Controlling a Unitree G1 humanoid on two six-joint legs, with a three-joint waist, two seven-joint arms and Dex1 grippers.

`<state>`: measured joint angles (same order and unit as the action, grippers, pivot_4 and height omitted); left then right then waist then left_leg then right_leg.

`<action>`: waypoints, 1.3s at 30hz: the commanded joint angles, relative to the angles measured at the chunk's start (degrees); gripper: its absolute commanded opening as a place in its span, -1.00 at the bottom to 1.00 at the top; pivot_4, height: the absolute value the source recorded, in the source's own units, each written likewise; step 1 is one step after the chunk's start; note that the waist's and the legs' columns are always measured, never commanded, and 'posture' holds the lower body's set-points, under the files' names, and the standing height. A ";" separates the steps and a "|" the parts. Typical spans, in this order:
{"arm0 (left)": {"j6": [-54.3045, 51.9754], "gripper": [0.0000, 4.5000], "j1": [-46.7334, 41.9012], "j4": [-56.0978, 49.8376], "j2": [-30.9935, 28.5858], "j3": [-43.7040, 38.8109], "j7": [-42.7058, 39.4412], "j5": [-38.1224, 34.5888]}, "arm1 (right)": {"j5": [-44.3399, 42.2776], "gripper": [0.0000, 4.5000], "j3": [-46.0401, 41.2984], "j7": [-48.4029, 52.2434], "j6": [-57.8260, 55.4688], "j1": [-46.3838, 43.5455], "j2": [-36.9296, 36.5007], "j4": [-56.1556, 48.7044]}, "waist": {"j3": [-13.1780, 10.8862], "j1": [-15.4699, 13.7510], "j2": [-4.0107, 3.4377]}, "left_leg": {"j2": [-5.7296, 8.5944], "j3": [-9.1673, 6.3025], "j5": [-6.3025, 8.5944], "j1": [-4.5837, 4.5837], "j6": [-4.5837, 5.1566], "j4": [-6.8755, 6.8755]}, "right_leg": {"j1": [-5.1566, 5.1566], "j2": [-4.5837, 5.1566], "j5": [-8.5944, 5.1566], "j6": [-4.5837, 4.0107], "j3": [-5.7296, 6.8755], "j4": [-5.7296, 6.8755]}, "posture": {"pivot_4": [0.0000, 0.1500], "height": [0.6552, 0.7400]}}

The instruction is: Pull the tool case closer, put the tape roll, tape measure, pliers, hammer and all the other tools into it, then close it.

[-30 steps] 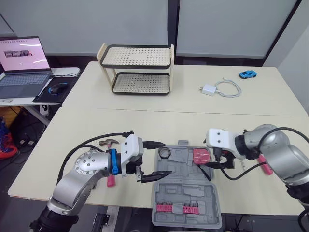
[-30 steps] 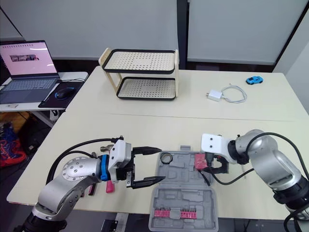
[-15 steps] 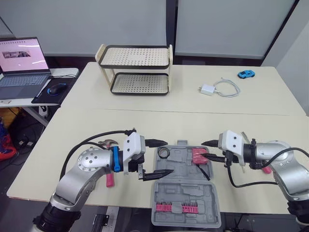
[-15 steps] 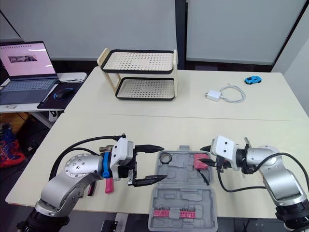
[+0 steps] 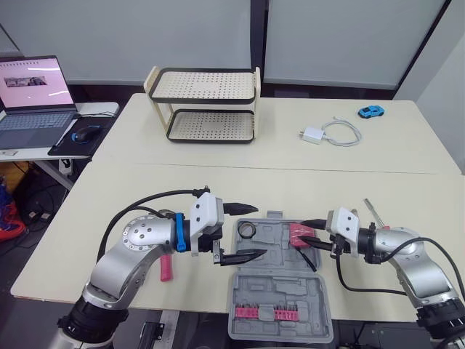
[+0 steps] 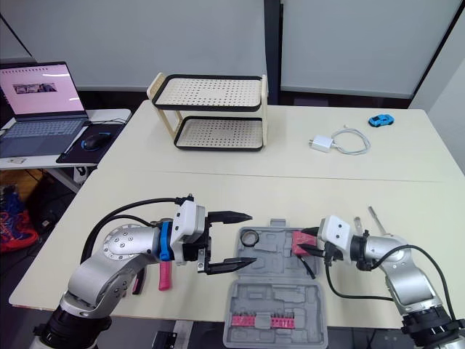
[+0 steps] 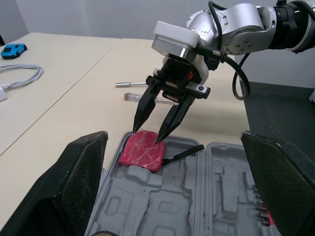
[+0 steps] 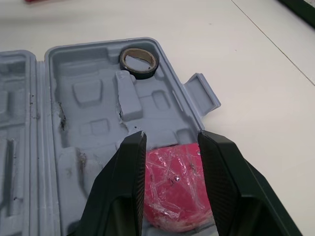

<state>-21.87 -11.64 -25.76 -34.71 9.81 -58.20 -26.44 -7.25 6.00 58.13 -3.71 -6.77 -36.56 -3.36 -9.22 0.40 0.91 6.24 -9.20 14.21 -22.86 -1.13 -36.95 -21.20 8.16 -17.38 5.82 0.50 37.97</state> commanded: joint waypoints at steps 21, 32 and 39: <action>0.45 1.00 -0.59 -0.57 -0.62 0.56 -0.08 0.25 | 2.37 -0.22 2.26 -3.09 9.97 -1.78 3.97 15.86 | 0.01 0.04 -0.01 | 0.00 0.00 0.00 0.07 -0.01 -0.01 | 0.06 0.00 0.00 0.00 -0.01 0.01 | 1.00 1.00; -0.12 1.00 -0.63 -1.04 -1.01 0.38 0.05 -0.09 | 2.01 -0.22 2.40 -3.73 9.91 -1.39 5.80 20.79 | 0.14 0.12 0.00 | -0.02 0.00 0.00 0.21 -0.01 0.00 | 0.16 -0.03 0.01 -0.01 -0.03 0.02 | 1.00 1.00; -0.34 1.00 -0.67 -0.90 -1.44 0.18 -0.07 -0.19 | 1.70 -0.22 2.18 -3.79 9.76 -1.70 5.90 20.69 | 0.15 0.12 0.00 | -0.02 -0.01 0.00 0.31 0.00 0.01 | 0.26 -0.04 0.01 -0.01 -0.04 0.02 | 1.00 1.00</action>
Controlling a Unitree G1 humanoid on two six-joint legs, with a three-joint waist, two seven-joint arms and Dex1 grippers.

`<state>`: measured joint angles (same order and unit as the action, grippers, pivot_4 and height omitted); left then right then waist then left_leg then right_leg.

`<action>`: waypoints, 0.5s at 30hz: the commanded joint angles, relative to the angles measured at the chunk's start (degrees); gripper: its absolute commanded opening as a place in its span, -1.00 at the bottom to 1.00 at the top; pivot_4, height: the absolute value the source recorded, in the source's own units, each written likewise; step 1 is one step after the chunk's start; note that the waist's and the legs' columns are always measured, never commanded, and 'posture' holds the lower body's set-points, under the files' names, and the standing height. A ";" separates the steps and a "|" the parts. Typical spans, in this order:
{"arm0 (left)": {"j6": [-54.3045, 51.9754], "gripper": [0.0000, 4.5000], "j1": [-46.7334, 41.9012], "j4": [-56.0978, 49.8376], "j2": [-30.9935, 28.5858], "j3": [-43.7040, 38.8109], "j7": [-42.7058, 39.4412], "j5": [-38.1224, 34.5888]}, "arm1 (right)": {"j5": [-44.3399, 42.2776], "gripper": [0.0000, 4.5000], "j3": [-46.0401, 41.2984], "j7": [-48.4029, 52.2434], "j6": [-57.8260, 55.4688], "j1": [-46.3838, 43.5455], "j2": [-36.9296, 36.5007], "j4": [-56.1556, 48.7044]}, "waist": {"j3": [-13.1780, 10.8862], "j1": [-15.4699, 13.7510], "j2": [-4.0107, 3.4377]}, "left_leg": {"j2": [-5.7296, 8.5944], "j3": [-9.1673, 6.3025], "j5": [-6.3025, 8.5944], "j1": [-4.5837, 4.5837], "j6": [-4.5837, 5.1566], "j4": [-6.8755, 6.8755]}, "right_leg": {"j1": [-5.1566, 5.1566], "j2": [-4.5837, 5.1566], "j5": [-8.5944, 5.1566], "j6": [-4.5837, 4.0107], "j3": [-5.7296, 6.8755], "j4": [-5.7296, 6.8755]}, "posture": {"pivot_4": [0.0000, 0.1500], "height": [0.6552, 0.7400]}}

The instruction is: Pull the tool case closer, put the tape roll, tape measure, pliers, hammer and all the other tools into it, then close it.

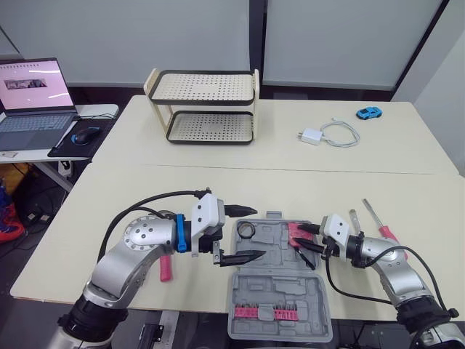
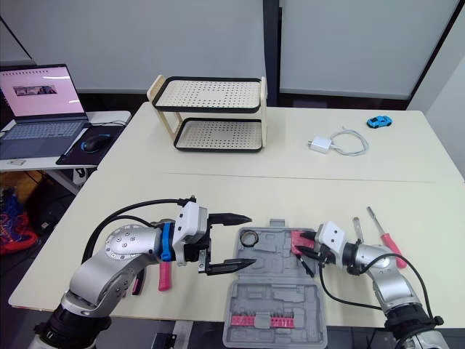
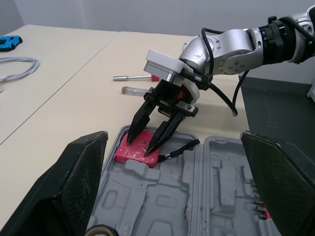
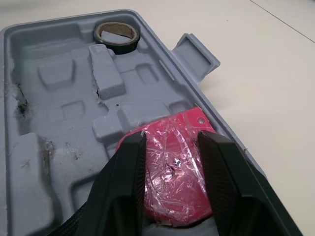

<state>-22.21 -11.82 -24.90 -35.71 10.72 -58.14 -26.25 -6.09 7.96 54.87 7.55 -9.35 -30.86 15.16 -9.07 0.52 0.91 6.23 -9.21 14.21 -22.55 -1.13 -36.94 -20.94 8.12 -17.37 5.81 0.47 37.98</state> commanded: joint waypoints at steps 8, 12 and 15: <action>0.18 1.00 0.14 0.21 -1.21 -3.56 -0.37 -2.00 | -2.61 -0.14 -1.25 0.00 -3.76 -0.34 -0.29 -3.08 | -0.01 0.00 0.00 | 0.01 0.00 0.00 0.01 0.01 0.00 | 0.03 0.00 0.00 0.00 0.00 -0.01 | 1.00 1.00; 0.26 1.00 1.18 2.24 -3.85 -8.05 -1.91 -3.48 | -6.15 0.38 -3.45 2.21 -7.29 0.24 -3.23 -10.70 | -0.06 0.02 -0.09 | 0.01 0.00 0.00 -0.14 0.00 0.00 | -0.18 0.00 0.00 0.00 -0.04 0.04 | 1.00 1.00; -0.47 1.00 3.30 4.18 -7.14 -14.62 -2.95 -5.90 | -11.59 0.90 -8.13 4.88 -12.30 2.10 -8.32 -18.90 | -0.09 0.00 -0.11 | 0.03 -0.01 0.01 -0.27 0.00 0.00 | -0.29 0.03 0.00 0.00 -0.05 -0.01 | 1.00 1.00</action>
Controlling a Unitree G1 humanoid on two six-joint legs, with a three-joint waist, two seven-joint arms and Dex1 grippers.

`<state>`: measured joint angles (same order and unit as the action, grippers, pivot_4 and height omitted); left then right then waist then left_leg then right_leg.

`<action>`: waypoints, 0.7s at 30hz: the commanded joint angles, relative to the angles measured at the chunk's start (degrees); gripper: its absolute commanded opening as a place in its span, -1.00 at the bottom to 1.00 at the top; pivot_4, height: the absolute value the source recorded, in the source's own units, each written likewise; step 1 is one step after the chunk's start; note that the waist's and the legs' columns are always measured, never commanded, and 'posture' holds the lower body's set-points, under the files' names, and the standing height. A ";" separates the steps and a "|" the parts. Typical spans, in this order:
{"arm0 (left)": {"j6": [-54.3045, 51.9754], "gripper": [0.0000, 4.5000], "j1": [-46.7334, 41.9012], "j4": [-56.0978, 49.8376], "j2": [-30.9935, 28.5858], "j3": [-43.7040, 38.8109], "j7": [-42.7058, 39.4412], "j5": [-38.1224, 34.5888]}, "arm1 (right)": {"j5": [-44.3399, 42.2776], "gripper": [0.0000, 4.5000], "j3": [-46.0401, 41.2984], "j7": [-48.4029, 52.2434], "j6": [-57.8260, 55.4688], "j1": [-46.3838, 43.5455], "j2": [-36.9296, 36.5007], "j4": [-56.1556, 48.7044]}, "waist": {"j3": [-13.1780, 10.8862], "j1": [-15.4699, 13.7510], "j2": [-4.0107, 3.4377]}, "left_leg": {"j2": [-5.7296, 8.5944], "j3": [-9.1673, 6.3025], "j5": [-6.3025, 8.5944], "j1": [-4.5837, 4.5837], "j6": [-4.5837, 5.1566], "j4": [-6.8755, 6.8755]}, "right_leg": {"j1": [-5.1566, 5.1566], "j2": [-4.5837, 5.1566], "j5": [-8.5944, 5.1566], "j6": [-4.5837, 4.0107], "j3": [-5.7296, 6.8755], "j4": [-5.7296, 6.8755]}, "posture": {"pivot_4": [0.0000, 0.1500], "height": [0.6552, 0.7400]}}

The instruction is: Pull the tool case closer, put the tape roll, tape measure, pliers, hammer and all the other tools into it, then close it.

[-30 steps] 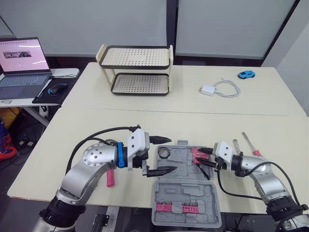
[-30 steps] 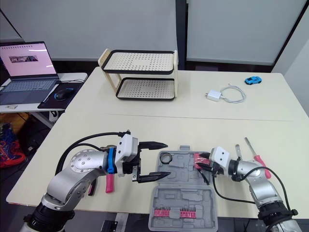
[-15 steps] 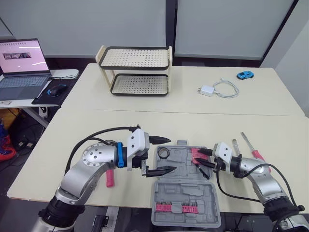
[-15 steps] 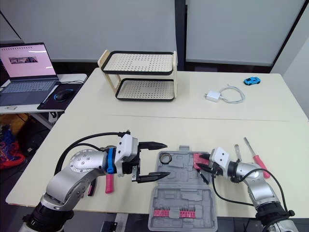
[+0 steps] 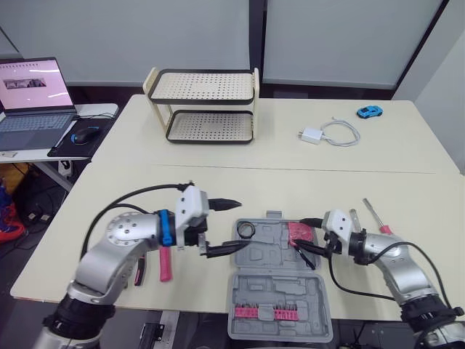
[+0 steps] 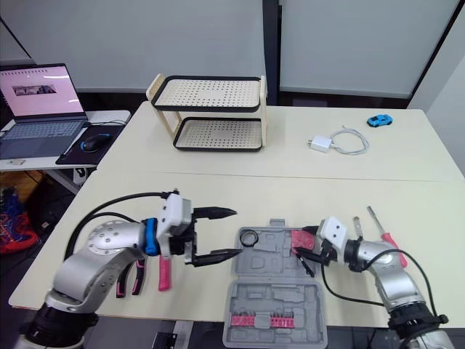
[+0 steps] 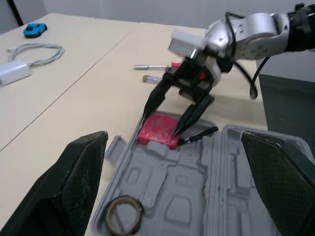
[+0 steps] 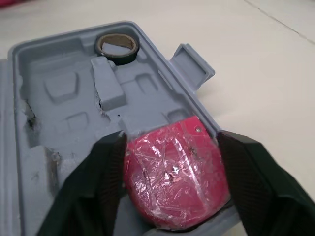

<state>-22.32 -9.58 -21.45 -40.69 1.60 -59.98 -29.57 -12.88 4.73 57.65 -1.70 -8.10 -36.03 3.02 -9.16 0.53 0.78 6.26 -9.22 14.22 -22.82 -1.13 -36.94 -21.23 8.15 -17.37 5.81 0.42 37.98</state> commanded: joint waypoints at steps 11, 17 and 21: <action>4.60 1.00 13.00 26.71 -14.69 -31.09 -7.01 -0.21 | -11.83 0.99 -32.00 7.35 -8.85 13.73 -19.54 -2.00 | -0.03 -0.23 -0.01 | -0.02 0.02 0.17 -0.03 0.23 0.06 | -0.03 0.00 -0.01 -0.02 0.06 -0.06 | 1.00 1.00; 14.58 1.00 14.68 48.94 -17.24 -34.93 -7.89 4.77 | -8.17 0.99 -37.99 8.04 -0.86 14.65 -23.09 19.12 | -0.03 -0.03 -0.01 | -0.05 0.08 0.18 0.03 0.24 0.16 | -0.10 0.00 -0.01 -0.02 0.04 -0.07 | 1.00 1.00; 18.28 1.00 12.26 58.70 -17.53 -34.56 -6.62 6.50 | -5.60 0.99 -37.48 8.78 5.60 12.45 -25.32 32.77 | -0.04 0.39 -0.02 | -0.04 0.09 0.19 0.10 0.24 0.18 | -0.15 0.01 -0.02 -0.02 0.04 -0.06 | 1.00 1.00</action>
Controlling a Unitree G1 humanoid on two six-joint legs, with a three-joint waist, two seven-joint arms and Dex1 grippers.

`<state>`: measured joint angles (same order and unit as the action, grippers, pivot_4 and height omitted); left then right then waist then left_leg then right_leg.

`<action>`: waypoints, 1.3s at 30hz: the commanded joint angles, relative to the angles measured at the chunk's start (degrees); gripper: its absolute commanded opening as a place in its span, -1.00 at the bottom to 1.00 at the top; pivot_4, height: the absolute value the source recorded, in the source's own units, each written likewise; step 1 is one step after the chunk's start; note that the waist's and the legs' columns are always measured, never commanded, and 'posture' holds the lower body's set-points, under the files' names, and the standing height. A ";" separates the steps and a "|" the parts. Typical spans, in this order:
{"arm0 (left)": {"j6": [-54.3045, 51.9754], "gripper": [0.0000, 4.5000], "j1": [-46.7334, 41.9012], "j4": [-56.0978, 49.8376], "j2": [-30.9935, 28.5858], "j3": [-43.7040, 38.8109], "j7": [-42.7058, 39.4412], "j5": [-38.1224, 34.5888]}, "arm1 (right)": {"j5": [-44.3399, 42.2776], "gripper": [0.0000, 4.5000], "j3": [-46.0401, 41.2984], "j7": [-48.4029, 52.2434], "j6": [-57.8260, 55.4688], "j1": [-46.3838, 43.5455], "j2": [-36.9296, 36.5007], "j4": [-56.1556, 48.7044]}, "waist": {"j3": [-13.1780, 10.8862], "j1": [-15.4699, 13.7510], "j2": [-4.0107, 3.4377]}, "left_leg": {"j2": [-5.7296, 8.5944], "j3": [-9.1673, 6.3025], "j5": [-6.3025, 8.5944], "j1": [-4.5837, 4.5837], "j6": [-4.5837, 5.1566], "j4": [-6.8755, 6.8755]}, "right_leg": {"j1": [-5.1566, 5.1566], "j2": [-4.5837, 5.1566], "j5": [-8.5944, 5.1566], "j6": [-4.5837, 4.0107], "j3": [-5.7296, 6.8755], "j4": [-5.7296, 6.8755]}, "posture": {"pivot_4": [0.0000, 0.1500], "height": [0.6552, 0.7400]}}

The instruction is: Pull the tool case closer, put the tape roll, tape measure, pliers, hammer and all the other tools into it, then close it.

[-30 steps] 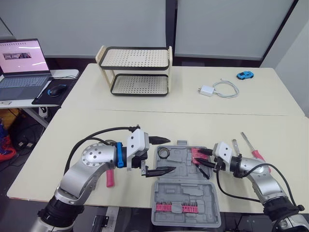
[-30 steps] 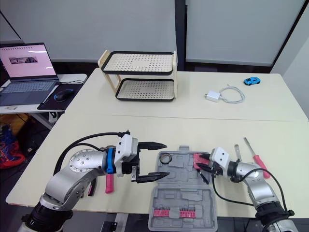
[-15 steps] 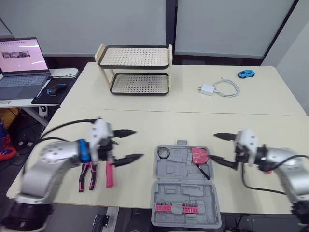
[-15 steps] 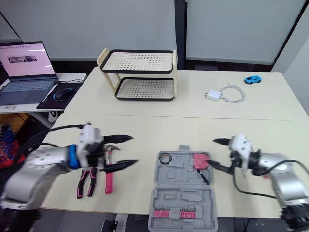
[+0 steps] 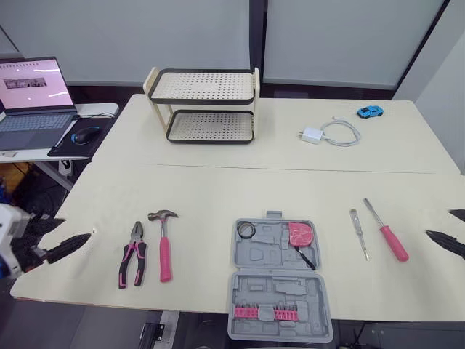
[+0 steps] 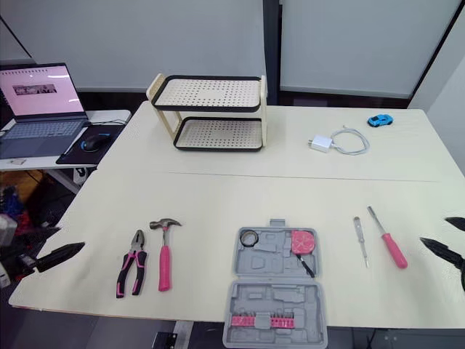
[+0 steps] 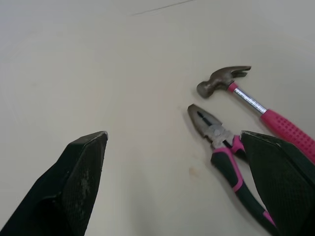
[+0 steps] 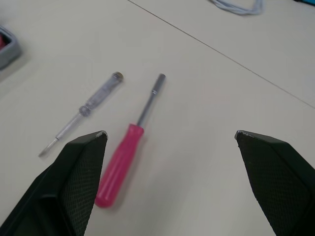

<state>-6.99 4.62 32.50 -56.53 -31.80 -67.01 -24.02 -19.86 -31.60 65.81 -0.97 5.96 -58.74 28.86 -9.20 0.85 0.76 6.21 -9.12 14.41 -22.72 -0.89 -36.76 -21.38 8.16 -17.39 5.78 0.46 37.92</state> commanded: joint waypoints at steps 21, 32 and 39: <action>-1.18 1.00 0.20 0.42 1.46 -2.04 12.04 2.31 | -2.33 0.99 13.67 0.87 -6.17 -12.62 3.87 -19.79 | 0.03 1.60 -0.09 | -0.10 -0.02 0.01 0.05 -0.05 0.01 | 0.02 -0.07 0.00 0.00 -0.07 0.15 | 1.00 1.00; -6.25 1.00 12.72 -14.43 7.58 -11.77 16.99 -4.25 | -10.43 0.99 23.05 2.54 -17.07 -21.89 8.68 -41.39 | 0.02 0.89 -0.07 | -0.11 -0.08 0.06 -0.07 -0.14 -0.08 | -0.03 -0.02 0.00 -0.01 -0.04 0.08 | 1.00 1.00; -14.01 1.00 22.66 -29.53 15.45 -15.06 18.18 -10.51 | -20.74 0.99 27.22 0.71 -26.43 -27.90 12.38 -54.24 | 0.04 0.76 0.00 | -0.11 -0.11 0.12 -0.10 -0.14 -0.10 | -0.05 0.02 0.01 -0.01 0.02 -0.08 | 1.00 1.00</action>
<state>-19.87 26.12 6.63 -41.51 -44.32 -49.42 -32.83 -37.74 -4.13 67.31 -25.78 -20.61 -46.51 -22.06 -9.15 1.61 0.77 6.10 -9.24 14.55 -22.83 -1.03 -36.87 -21.44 8.18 -17.38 5.77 0.49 37.80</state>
